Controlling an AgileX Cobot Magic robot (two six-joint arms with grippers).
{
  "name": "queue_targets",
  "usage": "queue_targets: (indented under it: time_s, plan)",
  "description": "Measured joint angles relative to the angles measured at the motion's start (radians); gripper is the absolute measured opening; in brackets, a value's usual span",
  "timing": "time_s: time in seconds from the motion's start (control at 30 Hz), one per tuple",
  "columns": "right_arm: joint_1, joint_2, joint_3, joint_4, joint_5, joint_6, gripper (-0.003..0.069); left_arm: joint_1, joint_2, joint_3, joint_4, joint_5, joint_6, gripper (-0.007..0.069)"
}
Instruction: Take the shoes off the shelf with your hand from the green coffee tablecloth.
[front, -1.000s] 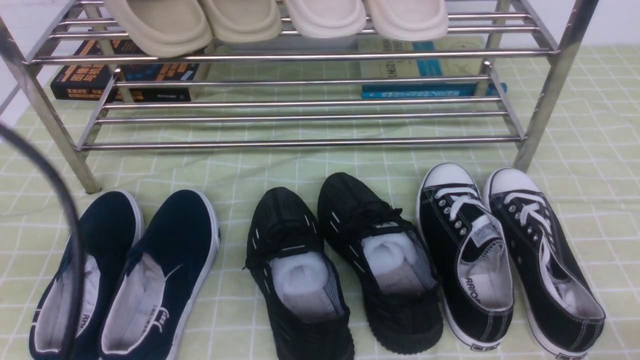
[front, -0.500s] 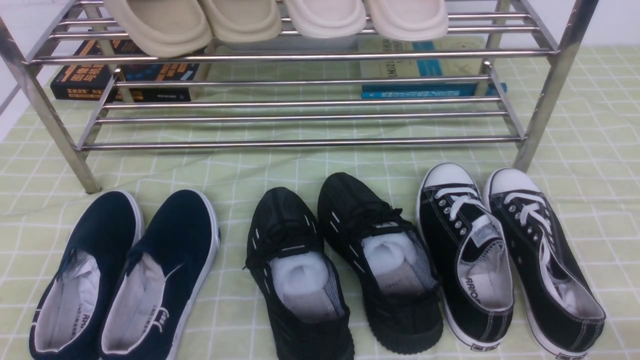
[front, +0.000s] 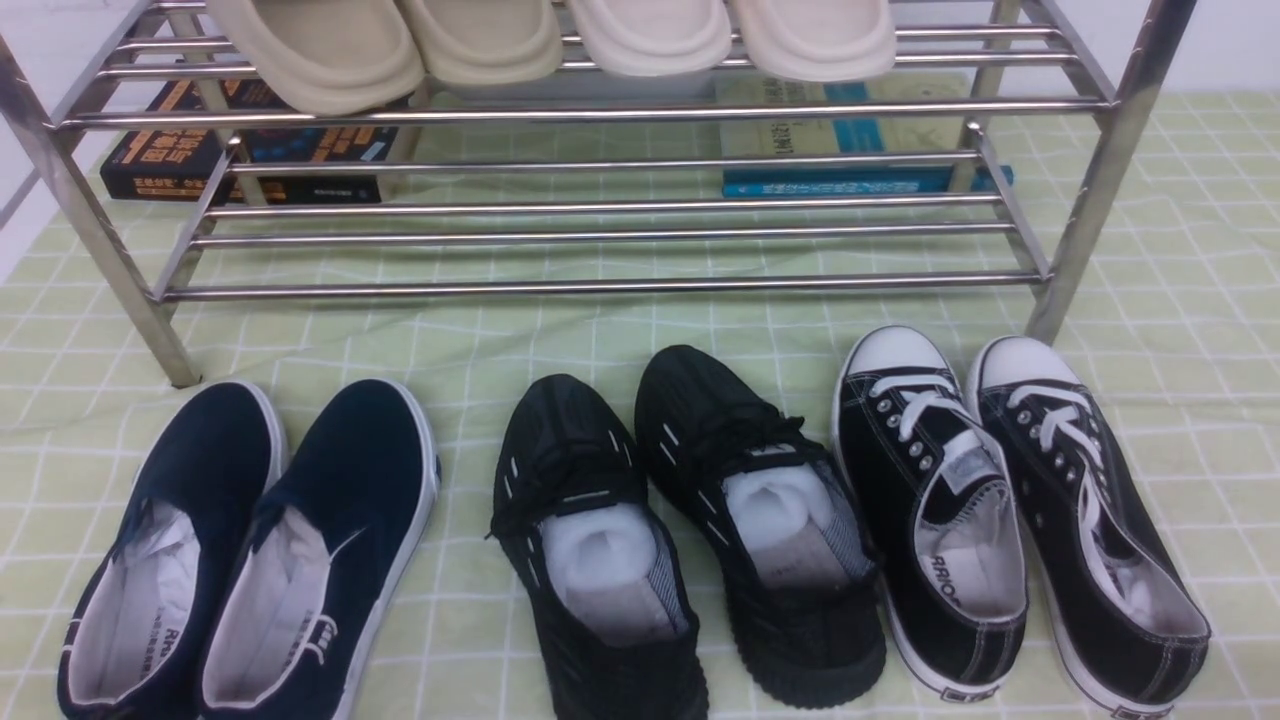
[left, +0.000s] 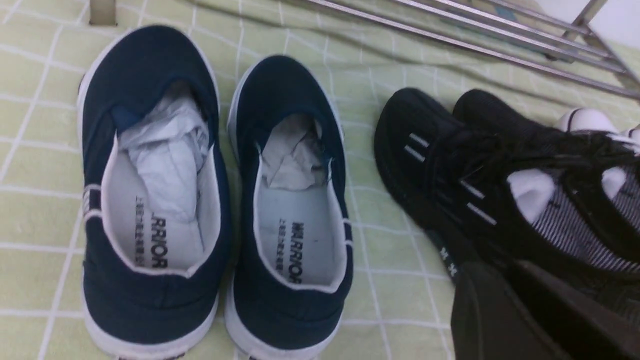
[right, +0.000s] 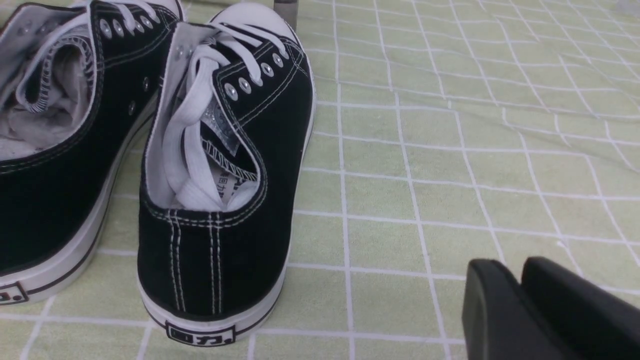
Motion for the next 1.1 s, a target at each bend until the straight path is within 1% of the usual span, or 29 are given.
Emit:
queue_targets:
  time_s: [0.1,0.23,0.37,0.53,0.6,0.7,0.8,0.83,0.87,0.9,0.97,1.1]
  plan:
    - [0.0,0.0,0.0,0.0,0.0,0.0,0.0111,0.0,0.0,0.017,-0.003,-0.005,0.0,0.0085]
    - [0.0,0.0,0.0,0.0,0.0,0.0,0.0115,0.0,0.0,0.02,0.01,-0.067,0.0,0.0088]
    - [0.0,0.0,0.0,0.0,0.0,0.0,0.0122,0.0,0.0,0.02,0.104,-0.192,0.0,0.009]
    - [0.0,0.0,0.0,-0.001,0.0,0.0,0.0128,0.0,0.0,0.037,0.18,-0.256,0.0,0.0097]
    - [0.0,0.0,0.0,-0.002,0.0,0.0,0.0129,0.0,0.0,0.058,0.207,-0.271,0.0,0.0099]
    - [0.0,0.0,0.0,-0.002,0.0,0.0,0.0132,0.0,0.0,0.163,0.284,-0.313,-0.004,0.0104]
    - [0.0,0.0,0.0,-0.003,0.0,0.0,0.0137,0.0,0.0,0.255,0.365,-0.339,-0.056,0.0106]
    - [0.0,0.0,0.0,-0.003,0.0,0.0,0.0137,0.0,0.0,0.259,0.375,-0.339,-0.067,0.0106]
    - [0.0,0.0,0.0,-0.003,0.0,0.0,0.0141,0.0,0.0,0.27,0.409,-0.354,-0.104,0.0108]
    - [0.0,0.0,0.0,-0.003,0.0,0.0,0.0142,0.0,0.0,0.271,0.409,-0.354,-0.104,0.0108]
    - [0.0,0.0,0.0,-0.003,0.001,0.0,0.0144,0.0,0.0,0.275,0.473,-0.364,-0.179,0.0115]
    - [0.0,0.0,0.0,-0.003,0.001,0.0,0.015,0.0,0.0,0.275,0.499,-0.36,-0.21,0.012]
